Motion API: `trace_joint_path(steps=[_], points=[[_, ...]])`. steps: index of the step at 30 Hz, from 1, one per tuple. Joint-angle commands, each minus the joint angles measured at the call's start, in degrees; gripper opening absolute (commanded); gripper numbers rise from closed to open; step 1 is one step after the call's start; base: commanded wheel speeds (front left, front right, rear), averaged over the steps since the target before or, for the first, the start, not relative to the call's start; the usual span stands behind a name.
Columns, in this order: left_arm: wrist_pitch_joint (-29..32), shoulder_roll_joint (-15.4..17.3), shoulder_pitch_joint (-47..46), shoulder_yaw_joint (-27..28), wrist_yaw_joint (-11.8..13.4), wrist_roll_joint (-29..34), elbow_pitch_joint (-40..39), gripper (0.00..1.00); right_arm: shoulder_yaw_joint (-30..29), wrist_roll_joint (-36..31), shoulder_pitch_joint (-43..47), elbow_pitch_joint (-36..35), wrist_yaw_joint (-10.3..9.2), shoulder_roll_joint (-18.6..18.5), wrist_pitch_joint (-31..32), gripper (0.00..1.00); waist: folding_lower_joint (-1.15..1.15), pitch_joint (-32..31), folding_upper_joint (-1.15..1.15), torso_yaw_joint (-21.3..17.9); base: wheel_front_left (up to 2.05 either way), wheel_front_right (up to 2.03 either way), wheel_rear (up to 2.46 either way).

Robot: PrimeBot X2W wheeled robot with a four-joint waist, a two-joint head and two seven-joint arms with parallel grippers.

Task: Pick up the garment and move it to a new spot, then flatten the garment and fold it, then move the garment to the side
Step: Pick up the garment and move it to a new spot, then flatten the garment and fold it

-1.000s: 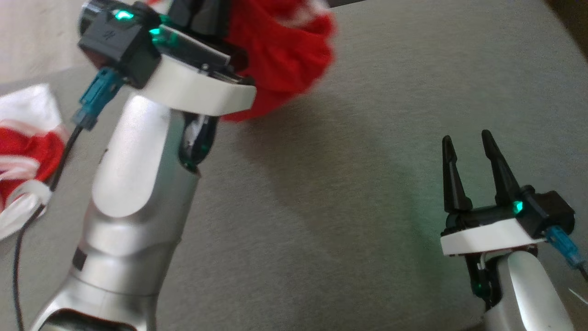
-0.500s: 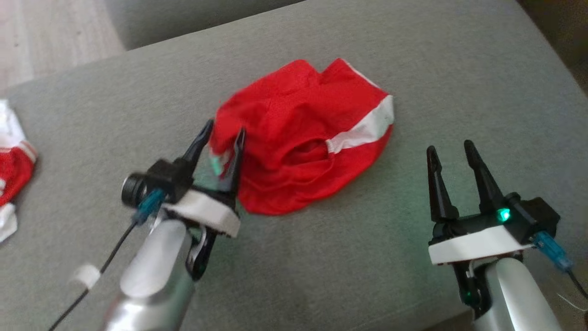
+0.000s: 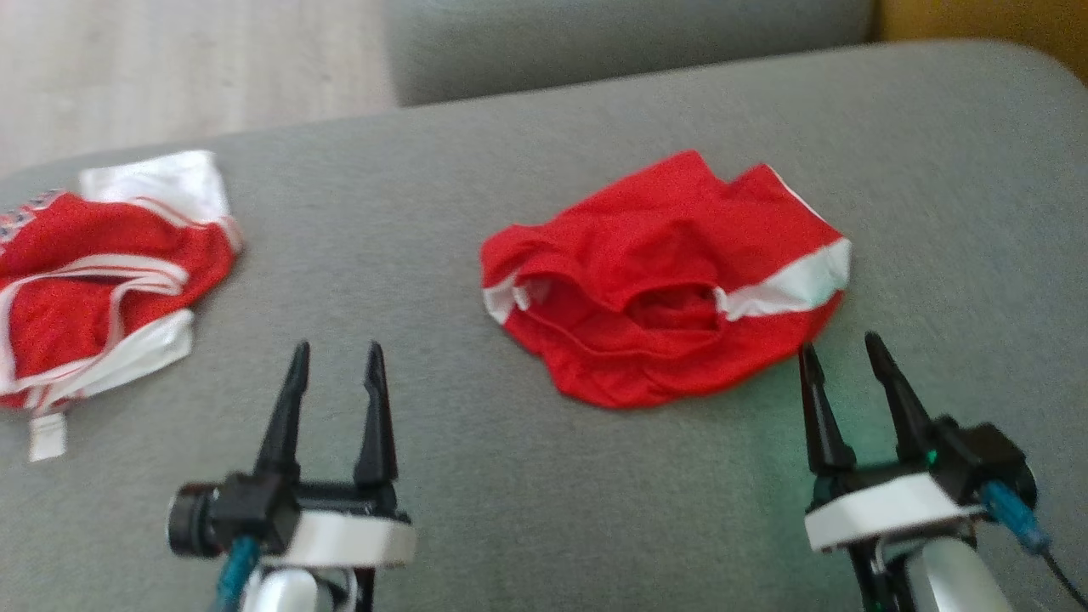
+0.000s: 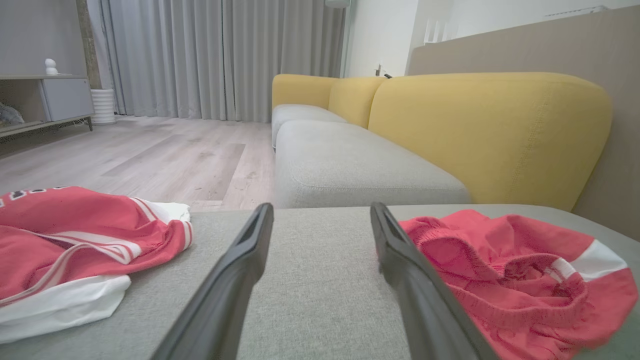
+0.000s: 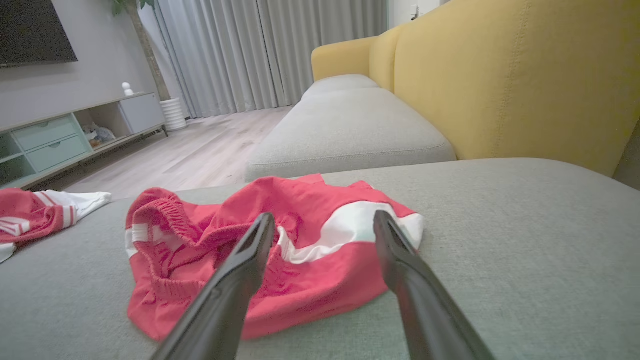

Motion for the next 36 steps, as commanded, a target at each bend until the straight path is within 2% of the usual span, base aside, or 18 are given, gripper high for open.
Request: trace_joint_path(steps=[1, 6, 14, 36], points=[[-0.53, -0.04, 0.10, 0.60, 0.63, 0.26, -3.42, 1.00, 0.58, -0.62, 0.24, -2.16, -0.04, -0.16, 0.04, 1.00, 0.01, -3.86, 0.00, 4.06, 0.00, 0.00, 0.00], [-0.53, -0.06, 3.73, -0.54, 2.14, -0.53, -4.95, 1.00, -0.45, -1.52, 2.50, -2.95, -0.04, -0.16, 0.04, 1.00, 0.01, -5.04, 0.00, 5.92, 0.00, 0.00, 0.00], [-0.53, -0.06, 4.79, -0.79, 3.10, -0.58, -5.10, 1.00, -1.03, -1.54, 3.24, -3.17, -0.04, -0.16, 0.04, 1.00, 0.01, -5.66, 0.00, 6.15, 0.00, 0.00, 0.00], [-0.53, -0.07, 4.62, -1.75, 3.52, -0.10, -4.40, 1.00, -1.04, -1.46, 2.75, -2.72, -0.04, -0.16, 0.04, 1.00, 0.01, -5.74, 0.00, 5.88, 0.00, 0.00, 0.00]])
